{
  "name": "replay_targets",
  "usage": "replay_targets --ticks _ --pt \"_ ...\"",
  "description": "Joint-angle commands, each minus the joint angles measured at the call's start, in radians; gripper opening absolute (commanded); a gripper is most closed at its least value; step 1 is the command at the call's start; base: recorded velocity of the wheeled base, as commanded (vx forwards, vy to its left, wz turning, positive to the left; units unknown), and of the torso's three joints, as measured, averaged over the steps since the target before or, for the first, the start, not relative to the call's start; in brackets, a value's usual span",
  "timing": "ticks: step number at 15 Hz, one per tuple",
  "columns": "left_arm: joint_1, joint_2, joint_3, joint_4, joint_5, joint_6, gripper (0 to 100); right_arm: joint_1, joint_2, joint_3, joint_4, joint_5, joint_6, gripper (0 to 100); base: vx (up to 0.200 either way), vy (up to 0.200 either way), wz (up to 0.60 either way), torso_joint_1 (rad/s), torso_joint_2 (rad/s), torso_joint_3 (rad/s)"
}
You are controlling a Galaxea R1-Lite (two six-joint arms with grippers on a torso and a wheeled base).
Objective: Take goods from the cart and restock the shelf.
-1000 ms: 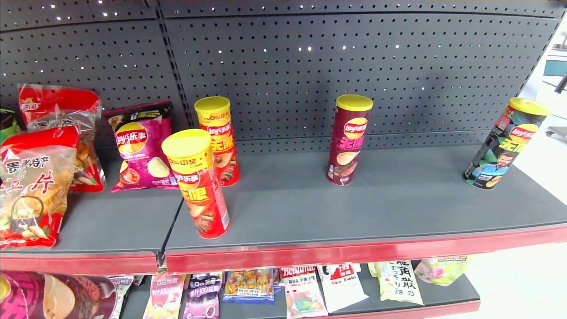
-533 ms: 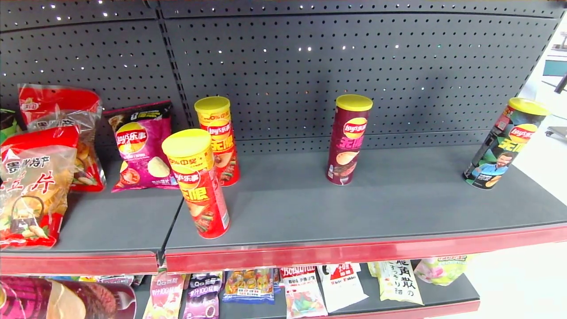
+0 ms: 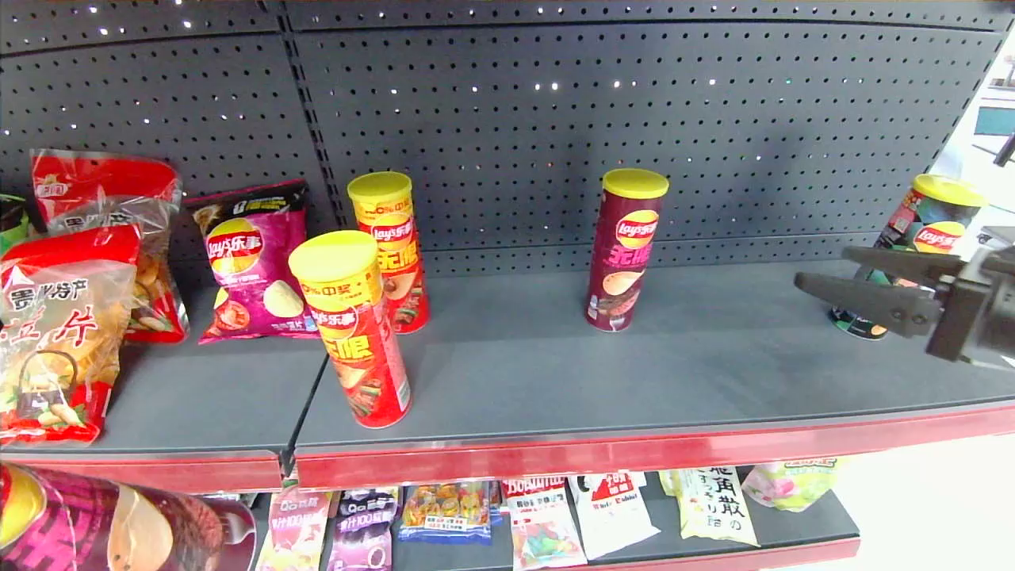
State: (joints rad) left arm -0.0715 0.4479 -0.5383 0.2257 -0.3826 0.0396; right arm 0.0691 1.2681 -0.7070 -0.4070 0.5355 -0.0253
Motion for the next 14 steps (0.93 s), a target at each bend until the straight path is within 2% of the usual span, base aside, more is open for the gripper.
replay_targets --ticks 1,3,4,6,14 --pt "-0.001 0.072 -0.026 -0.005 -0.010 0.000 0 -0.011 0.353 -0.137 -0.150 0.129 -0.062 100 0.000 0.000 0.00 0.000 0.00 0.000" --pt "-0.001 0.078 -0.032 -0.005 -0.021 0.002 0 -0.011 0.416 -0.187 -0.170 0.173 -0.096 100 0.000 0.000 0.00 0.000 0.00 0.000" --pt "-0.001 0.087 -0.032 -0.005 -0.019 0.002 0 -0.011 0.458 -0.220 -0.170 0.247 -0.097 100 0.000 0.000 0.00 0.000 0.00 0.000" --pt "-0.001 0.095 -0.038 -0.005 -0.019 0.002 0 -0.009 0.504 -0.266 -0.171 0.294 -0.099 100 0.000 0.000 0.00 0.000 0.00 0.000" --pt "-0.001 0.109 -0.038 -0.022 -0.021 0.002 0 0.023 0.586 -0.350 -0.170 0.333 -0.096 100 0.000 0.000 0.00 0.000 0.00 0.000"
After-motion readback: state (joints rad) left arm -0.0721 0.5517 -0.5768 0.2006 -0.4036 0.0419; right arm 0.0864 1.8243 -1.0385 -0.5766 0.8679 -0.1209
